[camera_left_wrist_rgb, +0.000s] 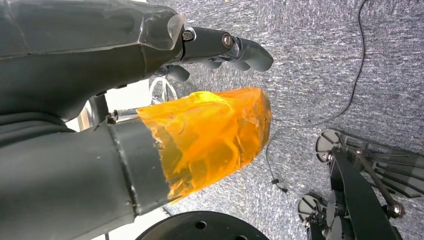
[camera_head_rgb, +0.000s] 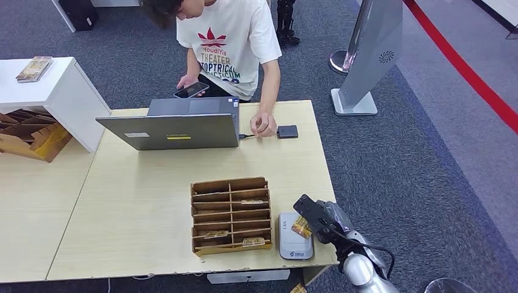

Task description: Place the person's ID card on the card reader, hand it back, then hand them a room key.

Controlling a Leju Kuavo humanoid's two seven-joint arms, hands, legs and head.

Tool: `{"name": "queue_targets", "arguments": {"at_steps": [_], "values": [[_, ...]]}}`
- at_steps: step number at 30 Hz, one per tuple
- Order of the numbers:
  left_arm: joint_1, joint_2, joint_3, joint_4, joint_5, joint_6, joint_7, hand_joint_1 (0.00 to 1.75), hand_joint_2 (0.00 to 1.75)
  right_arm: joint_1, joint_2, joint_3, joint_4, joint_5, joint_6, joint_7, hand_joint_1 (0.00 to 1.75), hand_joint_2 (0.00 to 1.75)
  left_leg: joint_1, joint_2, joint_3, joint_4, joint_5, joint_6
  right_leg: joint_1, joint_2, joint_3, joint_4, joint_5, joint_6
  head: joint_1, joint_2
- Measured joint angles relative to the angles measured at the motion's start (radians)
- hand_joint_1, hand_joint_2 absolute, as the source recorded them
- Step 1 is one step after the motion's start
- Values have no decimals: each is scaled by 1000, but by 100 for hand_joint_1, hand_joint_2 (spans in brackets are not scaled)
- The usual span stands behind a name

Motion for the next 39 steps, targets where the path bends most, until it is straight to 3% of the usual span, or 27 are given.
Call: {"name": "queue_targets", "arguments": {"at_steps": [39], "values": [[0, 0, 3, 0, -16, 1, -5, 0, 0, -3, 0, 1, 3, 2, 1, 2, 175, 175, 0, 0, 1, 0, 0, 0, 0, 0, 1, 0, 0, 0, 0, 0]]}}
